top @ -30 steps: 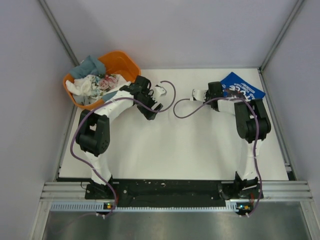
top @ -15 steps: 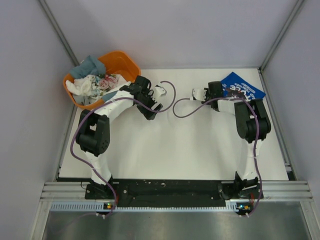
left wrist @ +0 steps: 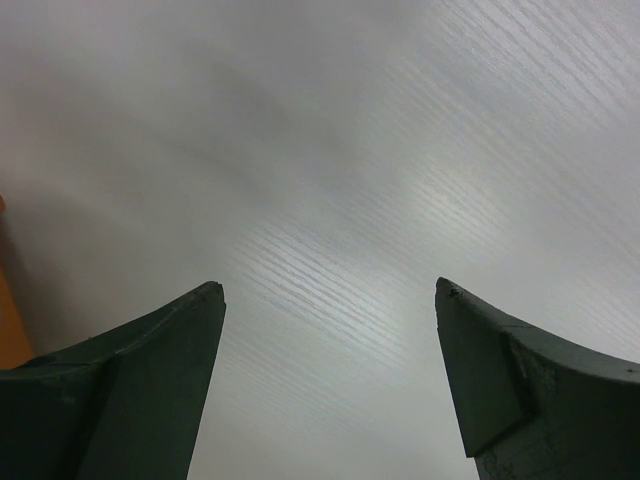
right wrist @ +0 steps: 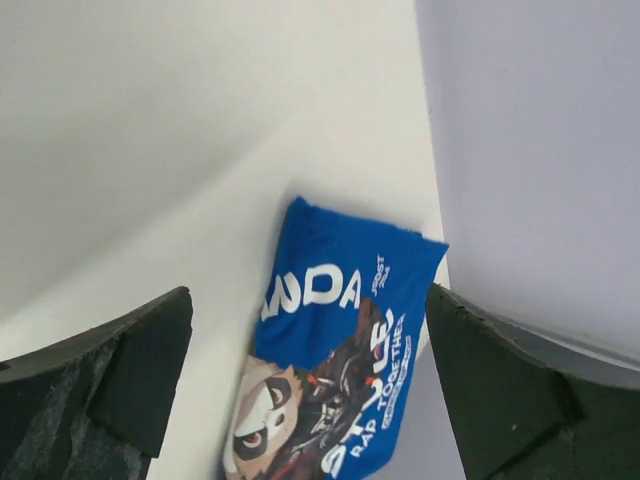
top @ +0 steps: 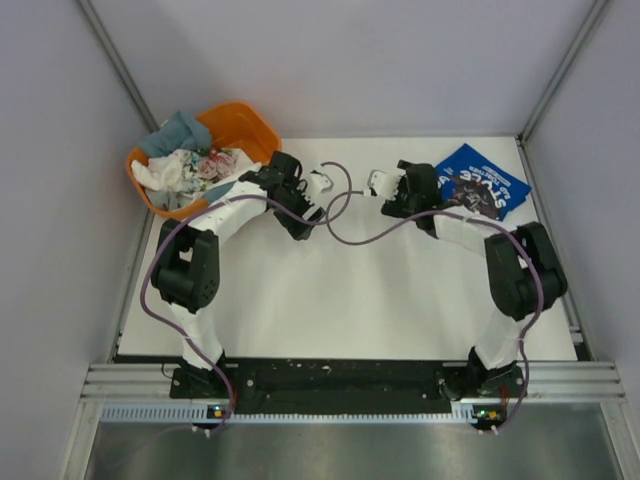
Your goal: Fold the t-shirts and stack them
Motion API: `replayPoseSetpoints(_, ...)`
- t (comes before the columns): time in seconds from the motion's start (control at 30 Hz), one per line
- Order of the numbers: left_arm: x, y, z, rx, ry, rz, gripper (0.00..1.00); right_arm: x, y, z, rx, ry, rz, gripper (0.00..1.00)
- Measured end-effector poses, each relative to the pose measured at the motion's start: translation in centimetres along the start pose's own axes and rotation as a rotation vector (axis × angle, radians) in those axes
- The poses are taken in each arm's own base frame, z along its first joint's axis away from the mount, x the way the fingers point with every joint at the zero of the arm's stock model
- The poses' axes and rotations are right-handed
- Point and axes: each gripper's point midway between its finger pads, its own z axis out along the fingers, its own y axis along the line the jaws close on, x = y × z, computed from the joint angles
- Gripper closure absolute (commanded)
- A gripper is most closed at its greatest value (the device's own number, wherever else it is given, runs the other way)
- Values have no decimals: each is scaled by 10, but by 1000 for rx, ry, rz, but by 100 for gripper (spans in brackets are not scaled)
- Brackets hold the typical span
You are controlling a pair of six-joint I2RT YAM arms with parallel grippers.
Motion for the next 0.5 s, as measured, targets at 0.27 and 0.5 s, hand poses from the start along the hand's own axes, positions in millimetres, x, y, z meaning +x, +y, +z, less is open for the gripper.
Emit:
replayPoseSetpoints(0.27, 12, -23, -21, 42, -39, 32, 10, -61, -33, -104, 74, -324, 372, 1)
replayPoseSetpoints(0.5, 37, -28, -43, 7, -123, -8, 1, -34, 0, -158, 156, -427, 709, 1)
